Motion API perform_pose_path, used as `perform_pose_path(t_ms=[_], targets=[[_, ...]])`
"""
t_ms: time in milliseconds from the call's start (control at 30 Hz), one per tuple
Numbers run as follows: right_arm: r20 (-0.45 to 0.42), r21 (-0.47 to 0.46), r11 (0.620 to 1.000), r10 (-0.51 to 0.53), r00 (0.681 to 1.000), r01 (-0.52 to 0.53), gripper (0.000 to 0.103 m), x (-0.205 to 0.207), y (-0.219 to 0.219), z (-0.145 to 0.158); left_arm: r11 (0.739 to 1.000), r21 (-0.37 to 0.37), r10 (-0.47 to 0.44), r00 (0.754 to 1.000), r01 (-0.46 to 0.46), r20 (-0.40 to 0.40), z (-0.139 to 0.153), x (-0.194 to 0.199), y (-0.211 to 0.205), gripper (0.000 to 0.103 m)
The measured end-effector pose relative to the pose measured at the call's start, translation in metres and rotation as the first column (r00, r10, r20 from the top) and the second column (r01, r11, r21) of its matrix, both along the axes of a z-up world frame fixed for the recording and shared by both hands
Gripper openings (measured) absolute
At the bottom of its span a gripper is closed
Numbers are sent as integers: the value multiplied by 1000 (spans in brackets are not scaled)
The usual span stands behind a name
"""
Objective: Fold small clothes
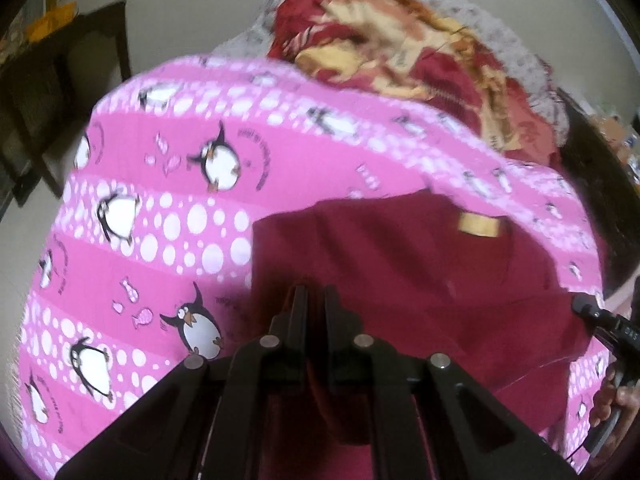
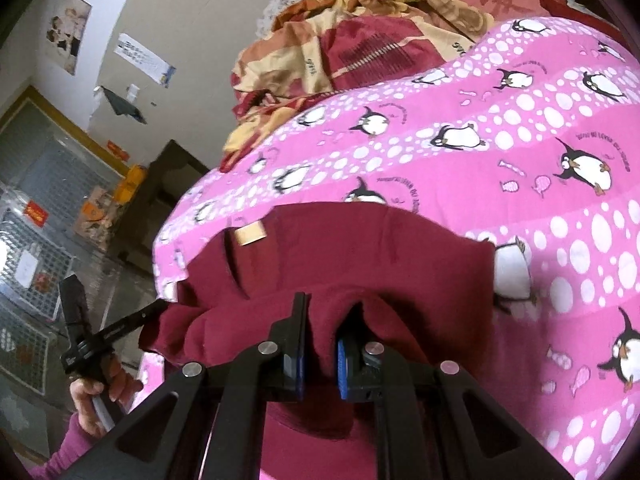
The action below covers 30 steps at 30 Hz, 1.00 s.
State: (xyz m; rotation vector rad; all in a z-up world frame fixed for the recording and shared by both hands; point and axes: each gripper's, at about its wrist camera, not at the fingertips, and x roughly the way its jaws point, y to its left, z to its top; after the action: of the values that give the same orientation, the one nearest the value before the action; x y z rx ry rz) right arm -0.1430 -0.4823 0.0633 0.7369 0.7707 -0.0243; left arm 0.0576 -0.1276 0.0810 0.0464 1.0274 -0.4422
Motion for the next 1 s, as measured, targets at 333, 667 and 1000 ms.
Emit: perform_pose_path(t_ms=[333, 667, 1000], targets=[[37, 8, 998, 56, 998, -57, 28, -16, -4, 19, 990, -142, 2, 1000, 1, 24, 20, 5, 19, 70], [-14, -137, 987, 78, 997, -79, 51, -60, 12, 24, 993, -96, -66, 997, 70, 38, 28, -31, 50, 70], [-40, -215, 966, 139, 990, -144, 50, 2, 36, 16, 985, 48, -165, 985, 168, -46, -14, -39, 16, 70]])
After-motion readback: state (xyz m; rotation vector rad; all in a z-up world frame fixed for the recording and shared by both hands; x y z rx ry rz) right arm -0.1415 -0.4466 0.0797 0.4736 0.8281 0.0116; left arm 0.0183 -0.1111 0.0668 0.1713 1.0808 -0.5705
